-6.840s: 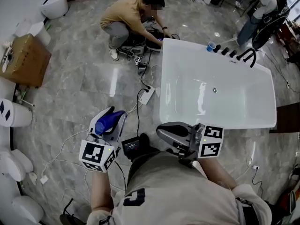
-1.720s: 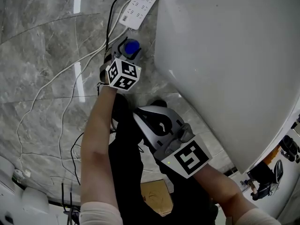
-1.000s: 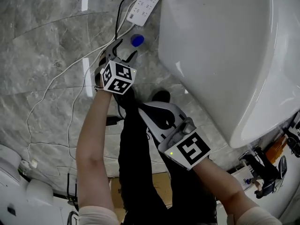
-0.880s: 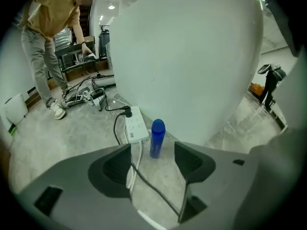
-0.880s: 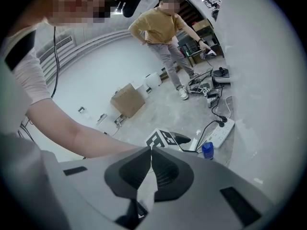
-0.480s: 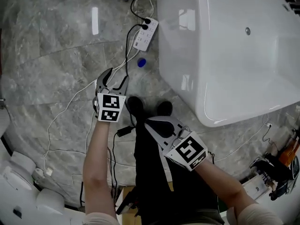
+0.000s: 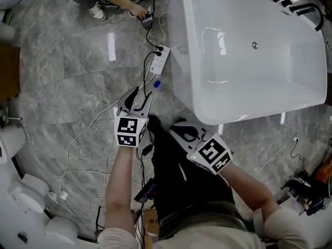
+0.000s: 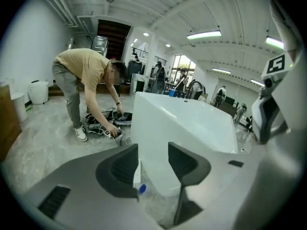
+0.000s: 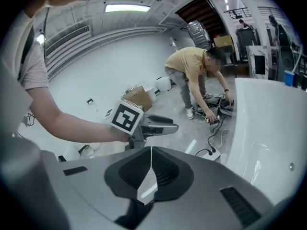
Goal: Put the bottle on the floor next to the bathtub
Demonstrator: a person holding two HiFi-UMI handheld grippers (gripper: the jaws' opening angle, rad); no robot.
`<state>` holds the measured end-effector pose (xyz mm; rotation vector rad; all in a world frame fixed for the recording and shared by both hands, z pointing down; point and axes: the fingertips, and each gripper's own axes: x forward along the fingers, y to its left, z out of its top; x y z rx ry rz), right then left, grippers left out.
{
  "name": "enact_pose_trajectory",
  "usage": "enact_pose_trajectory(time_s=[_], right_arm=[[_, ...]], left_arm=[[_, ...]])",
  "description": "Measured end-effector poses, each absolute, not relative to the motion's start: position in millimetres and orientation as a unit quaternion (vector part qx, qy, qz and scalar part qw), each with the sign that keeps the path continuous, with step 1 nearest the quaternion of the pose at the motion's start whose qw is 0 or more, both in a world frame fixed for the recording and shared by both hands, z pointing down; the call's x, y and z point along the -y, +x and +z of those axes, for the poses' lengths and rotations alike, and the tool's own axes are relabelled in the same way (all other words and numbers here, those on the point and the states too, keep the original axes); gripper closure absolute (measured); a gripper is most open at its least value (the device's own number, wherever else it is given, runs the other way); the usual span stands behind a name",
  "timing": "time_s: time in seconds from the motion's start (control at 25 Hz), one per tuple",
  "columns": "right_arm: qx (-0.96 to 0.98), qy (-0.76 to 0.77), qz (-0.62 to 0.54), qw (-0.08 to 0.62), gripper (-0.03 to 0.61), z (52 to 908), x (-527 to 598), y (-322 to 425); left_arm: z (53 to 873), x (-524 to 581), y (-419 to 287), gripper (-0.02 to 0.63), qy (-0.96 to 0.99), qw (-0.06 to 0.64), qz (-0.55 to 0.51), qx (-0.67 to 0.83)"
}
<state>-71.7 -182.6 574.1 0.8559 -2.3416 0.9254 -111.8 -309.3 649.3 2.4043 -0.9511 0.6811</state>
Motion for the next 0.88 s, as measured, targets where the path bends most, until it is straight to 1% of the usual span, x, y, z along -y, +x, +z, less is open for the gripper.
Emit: enact_pose_trajectory(time_s=[0.08, 0.28, 0.52, 0.6, 0.76, 0.88], right_arm=[[0.855, 0.318, 0.334, 0.236, 0.549, 552, 185, -62], [0.863, 0.304, 0.330, 0.230, 0.549, 485, 172, -55], [0.893, 0.265, 0.277, 0.235, 0.549, 411, 170, -58], [0.898, 0.260, 0.269, 0.230, 0.549, 394, 166, -64], [0.907, 0.250, 0.259, 0.220, 0.549, 369, 162, -65], [0.910, 0.248, 0.256, 0.212, 0.549, 352, 151, -57]], left_arm=[[614, 302, -107, 0.374, 0.879, 0.233, 0.241, 0.340], [533, 262, -98, 0.377, 0.886, 0.219, 0.267, 0.309], [434, 242, -85, 0.377, 0.899, 0.210, 0.236, 0.305], [409, 233, -91, 0.377, 0.901, 0.201, 0.233, 0.305], [371, 217, -91, 0.377, 0.904, 0.223, 0.199, 0.306], [351, 201, -90, 0.377, 0.901, 0.225, 0.181, 0.322]])
